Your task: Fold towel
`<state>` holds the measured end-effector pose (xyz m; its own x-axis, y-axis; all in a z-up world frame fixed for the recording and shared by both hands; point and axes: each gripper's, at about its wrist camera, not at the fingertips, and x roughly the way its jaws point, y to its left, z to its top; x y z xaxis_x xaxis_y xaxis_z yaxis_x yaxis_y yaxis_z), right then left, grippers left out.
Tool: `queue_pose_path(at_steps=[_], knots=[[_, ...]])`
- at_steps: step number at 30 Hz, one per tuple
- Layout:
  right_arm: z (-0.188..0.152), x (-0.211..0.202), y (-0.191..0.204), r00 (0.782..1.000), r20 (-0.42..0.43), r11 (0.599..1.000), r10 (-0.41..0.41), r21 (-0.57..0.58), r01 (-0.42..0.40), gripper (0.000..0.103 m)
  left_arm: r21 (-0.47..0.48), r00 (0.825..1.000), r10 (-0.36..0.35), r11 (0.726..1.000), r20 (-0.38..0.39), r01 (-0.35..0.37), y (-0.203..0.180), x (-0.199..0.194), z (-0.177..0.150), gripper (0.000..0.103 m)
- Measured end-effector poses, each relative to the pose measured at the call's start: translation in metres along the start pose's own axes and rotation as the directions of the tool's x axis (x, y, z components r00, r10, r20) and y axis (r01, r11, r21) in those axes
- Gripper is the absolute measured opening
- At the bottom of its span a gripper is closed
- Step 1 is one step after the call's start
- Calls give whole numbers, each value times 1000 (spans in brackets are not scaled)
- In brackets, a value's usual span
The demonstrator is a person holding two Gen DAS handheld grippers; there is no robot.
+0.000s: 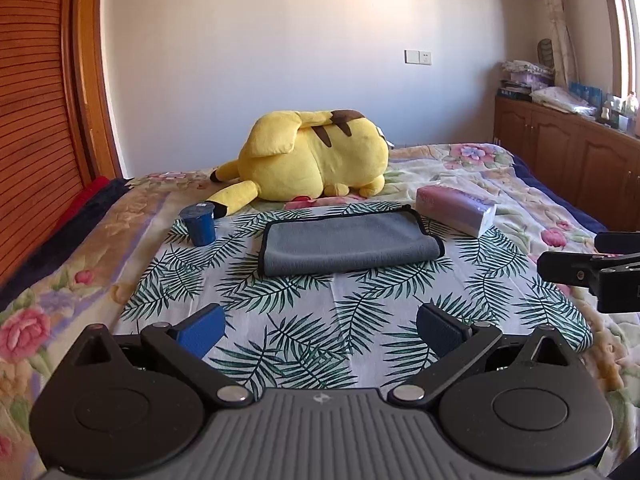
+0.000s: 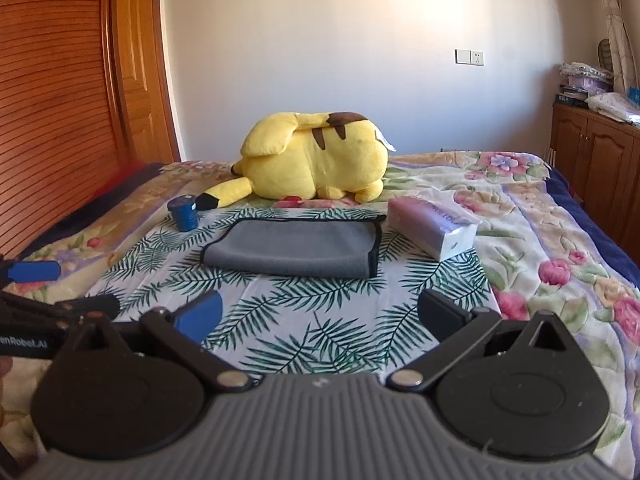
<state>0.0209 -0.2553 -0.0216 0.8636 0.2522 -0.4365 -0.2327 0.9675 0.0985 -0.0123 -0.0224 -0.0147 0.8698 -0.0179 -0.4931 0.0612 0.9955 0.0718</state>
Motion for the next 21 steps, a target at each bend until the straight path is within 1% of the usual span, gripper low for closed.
queue_pose_path(at_steps=[9, 14, 21], knots=[[-16, -4, 5, 1000, 0, 1000, -5, 7, 5, 103, -27, 1000, 2, 1000, 24, -2, 4, -2, -13, 87], [-26, -2, 4, 1000, 5, 1000, -21, 6, 21, 103, -24, 999, 14, 1000, 44, -13, 3, -5, -17, 87], [-29, -4, 5, 1000, 25, 1000, -8, 5, 8, 103, -2, 996, 37, 999, 75, -37, 0, -11, -22, 87]])
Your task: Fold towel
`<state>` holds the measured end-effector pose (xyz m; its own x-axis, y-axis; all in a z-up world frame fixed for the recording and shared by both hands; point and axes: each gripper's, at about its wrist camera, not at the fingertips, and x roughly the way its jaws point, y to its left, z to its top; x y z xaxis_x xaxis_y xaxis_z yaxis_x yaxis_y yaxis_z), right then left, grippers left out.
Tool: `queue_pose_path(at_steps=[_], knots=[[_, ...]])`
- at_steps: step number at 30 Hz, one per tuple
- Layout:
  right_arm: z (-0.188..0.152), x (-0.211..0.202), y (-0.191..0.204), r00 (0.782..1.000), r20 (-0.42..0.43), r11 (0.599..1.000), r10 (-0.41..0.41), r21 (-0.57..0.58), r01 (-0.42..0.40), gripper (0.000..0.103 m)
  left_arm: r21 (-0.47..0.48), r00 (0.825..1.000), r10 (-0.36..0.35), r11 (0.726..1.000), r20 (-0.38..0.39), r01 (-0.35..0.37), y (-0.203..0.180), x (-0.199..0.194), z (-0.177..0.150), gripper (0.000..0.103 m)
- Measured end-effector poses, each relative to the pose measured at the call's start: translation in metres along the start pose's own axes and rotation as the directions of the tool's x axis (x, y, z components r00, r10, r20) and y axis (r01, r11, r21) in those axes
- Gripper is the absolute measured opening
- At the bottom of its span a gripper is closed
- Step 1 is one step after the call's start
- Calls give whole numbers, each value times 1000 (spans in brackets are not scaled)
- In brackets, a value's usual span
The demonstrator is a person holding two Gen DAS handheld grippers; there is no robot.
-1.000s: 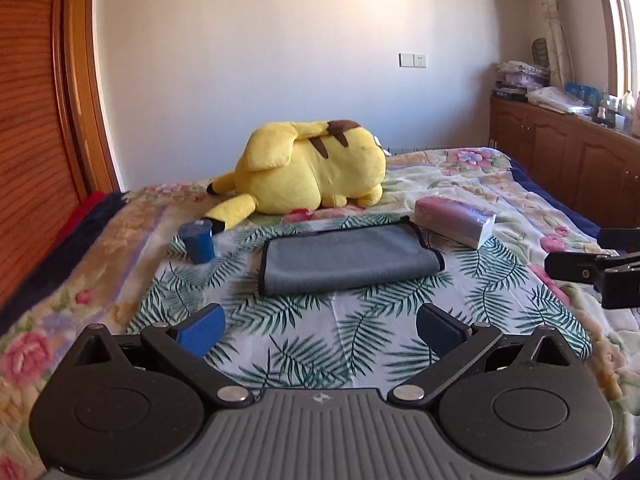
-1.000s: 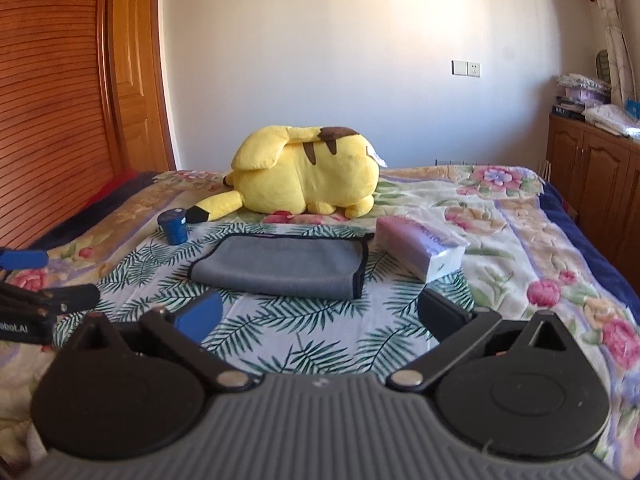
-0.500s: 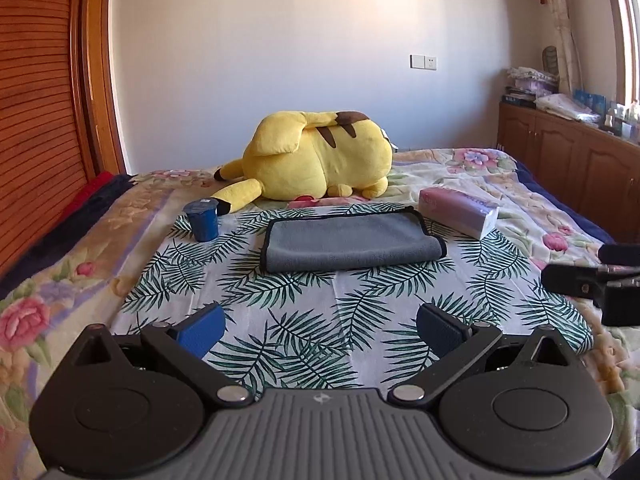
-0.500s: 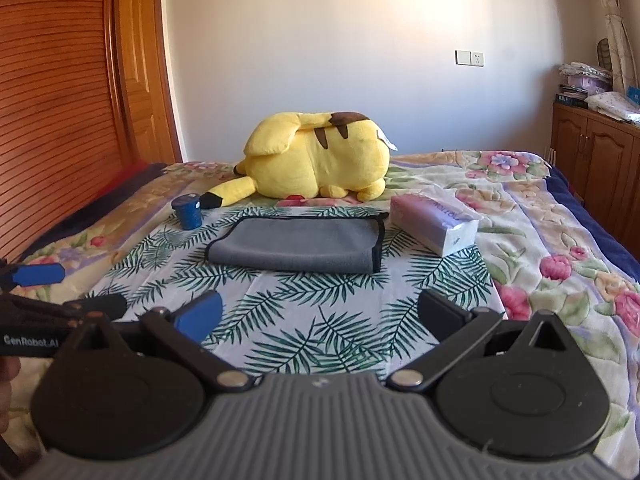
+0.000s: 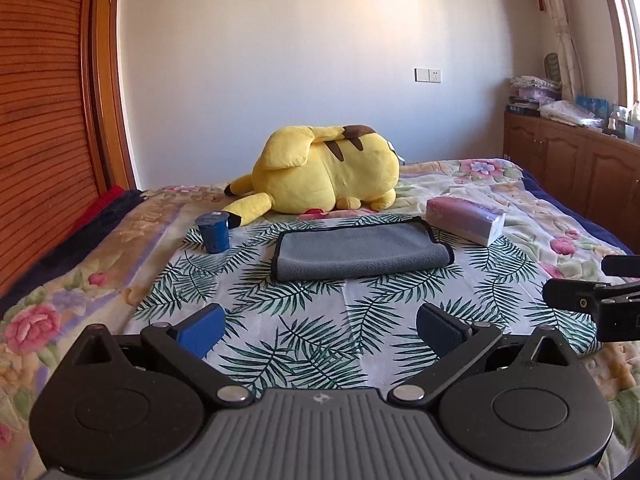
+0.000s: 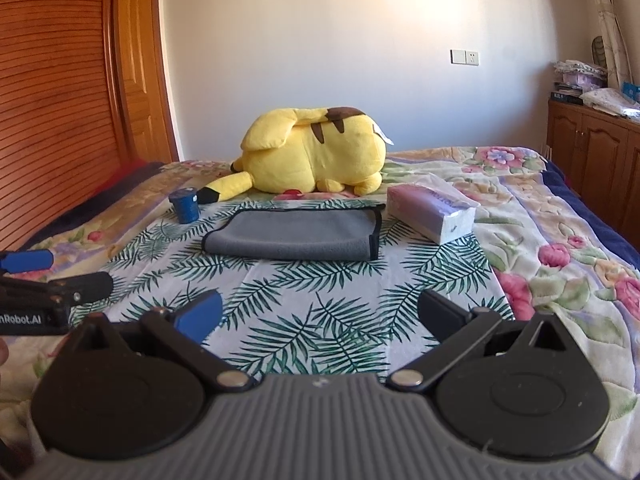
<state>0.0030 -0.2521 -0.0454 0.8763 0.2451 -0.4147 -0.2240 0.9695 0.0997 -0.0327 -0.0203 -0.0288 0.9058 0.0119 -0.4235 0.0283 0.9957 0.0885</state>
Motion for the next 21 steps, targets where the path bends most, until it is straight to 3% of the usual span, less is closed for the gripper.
queue_pose_path(at_steps=[7, 21], knots=[[-1, -5, 1, 999, 32, 1000, -4, -5, 4, 103, 37, 999, 7, 999, 43, -9, 0, -5, 0, 87], [0, -8, -1, 997, 71, 1000, -31, 4, 31, 103, 25, 996, -9, 1000, 94, 6, 2, -17, 5, 87]])
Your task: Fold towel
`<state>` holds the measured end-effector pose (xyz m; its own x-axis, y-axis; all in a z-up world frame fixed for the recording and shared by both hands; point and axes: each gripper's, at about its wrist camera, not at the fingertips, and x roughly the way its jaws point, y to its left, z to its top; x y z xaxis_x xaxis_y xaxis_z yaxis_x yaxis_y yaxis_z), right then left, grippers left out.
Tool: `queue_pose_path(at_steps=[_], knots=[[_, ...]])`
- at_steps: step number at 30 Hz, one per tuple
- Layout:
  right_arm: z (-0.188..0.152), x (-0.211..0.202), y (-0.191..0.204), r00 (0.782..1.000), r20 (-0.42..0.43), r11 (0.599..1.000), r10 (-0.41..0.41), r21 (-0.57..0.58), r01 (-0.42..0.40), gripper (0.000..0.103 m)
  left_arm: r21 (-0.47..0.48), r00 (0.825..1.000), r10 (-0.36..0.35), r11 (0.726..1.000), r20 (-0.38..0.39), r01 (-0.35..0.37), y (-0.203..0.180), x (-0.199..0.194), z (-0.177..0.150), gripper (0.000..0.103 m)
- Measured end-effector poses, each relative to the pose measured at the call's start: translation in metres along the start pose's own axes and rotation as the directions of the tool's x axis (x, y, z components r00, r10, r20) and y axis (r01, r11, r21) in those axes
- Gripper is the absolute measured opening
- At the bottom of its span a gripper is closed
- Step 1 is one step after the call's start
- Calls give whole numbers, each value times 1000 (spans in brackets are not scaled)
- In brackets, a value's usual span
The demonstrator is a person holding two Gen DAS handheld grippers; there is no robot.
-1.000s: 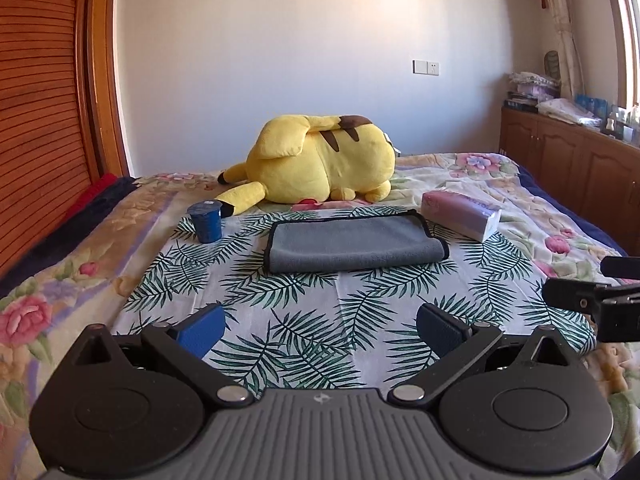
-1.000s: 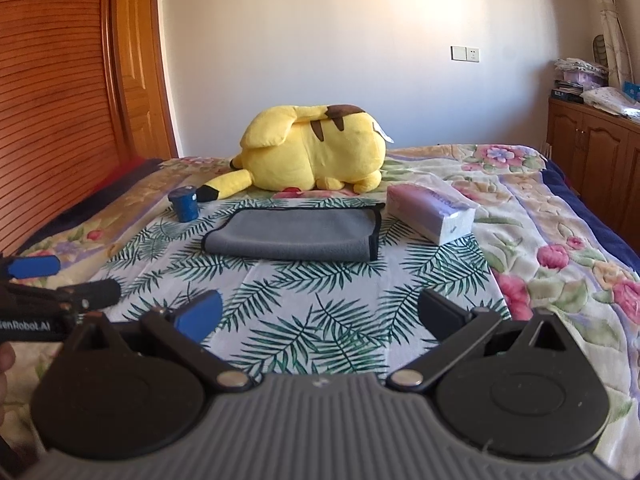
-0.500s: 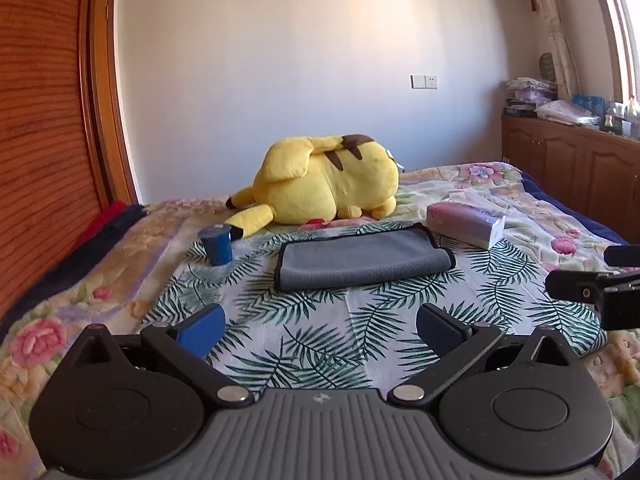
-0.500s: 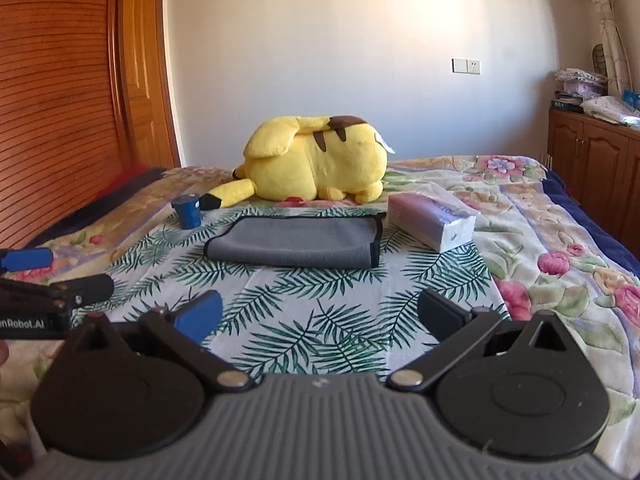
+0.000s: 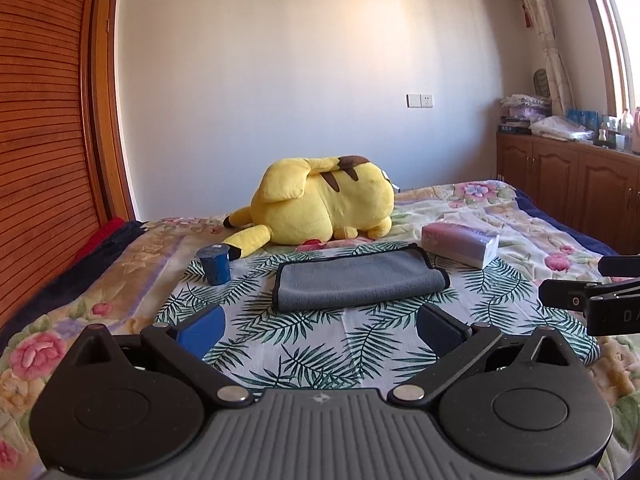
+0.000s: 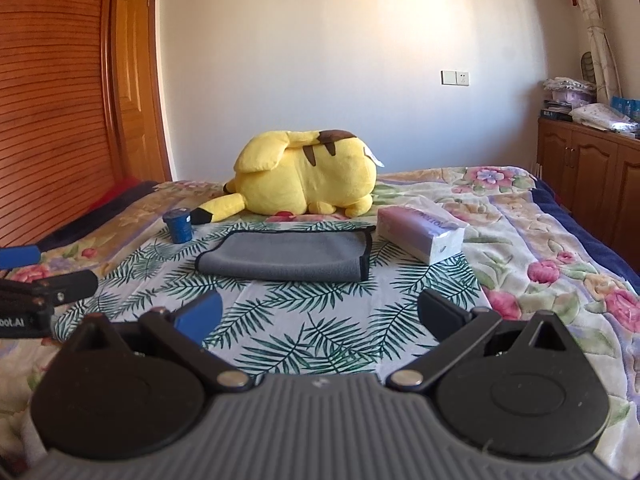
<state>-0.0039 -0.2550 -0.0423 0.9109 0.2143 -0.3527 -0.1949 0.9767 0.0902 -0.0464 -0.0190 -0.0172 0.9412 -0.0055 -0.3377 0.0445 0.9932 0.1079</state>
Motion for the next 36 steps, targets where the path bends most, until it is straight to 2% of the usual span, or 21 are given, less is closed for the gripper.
queue_pose_path(at_steps=[10, 17, 36], knots=[[1, -4, 0, 999, 37, 1000, -15, -11, 16, 103, 6, 999, 14, 1000, 45, -14, 2, -6, 4, 87], [3, -11, 0, 995, 90, 999, -48, -15, 50, 103, -5, 999, 18, 1000, 48, -18, 6, -6, 4, 87], [3, -10, -2, 994, 92, 998, -56, -15, 58, 103, -3, 999, 20, 1000, 43, -20, 5, -5, 3, 87]])
